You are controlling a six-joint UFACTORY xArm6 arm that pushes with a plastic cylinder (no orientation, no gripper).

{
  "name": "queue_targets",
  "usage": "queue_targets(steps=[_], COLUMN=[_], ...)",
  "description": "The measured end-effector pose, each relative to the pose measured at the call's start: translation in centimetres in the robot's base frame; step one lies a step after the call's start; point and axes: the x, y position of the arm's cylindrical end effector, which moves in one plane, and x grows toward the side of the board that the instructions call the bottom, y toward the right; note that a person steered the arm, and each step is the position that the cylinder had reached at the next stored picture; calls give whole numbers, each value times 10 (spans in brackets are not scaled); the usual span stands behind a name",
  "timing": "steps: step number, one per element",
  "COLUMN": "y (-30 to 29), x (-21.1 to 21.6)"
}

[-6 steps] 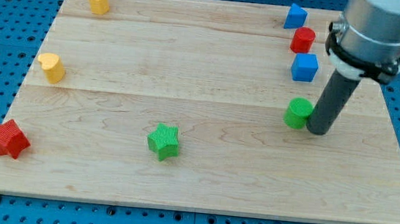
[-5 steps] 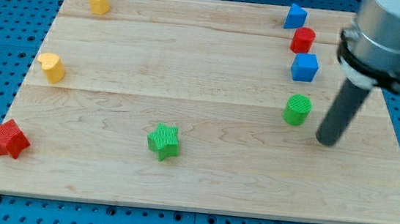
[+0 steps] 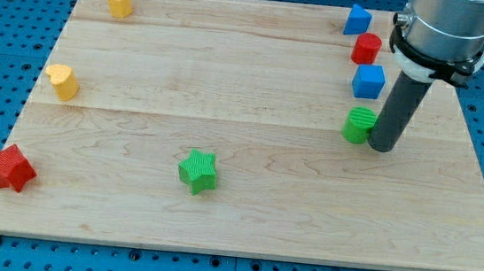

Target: Move the green circle to the bottom of the blue cube

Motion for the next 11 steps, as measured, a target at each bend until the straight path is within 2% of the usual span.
queue_targets(steps=[6,8,9,11], y=[10,-46,-51,-48], x=[3,6,-13,-23])
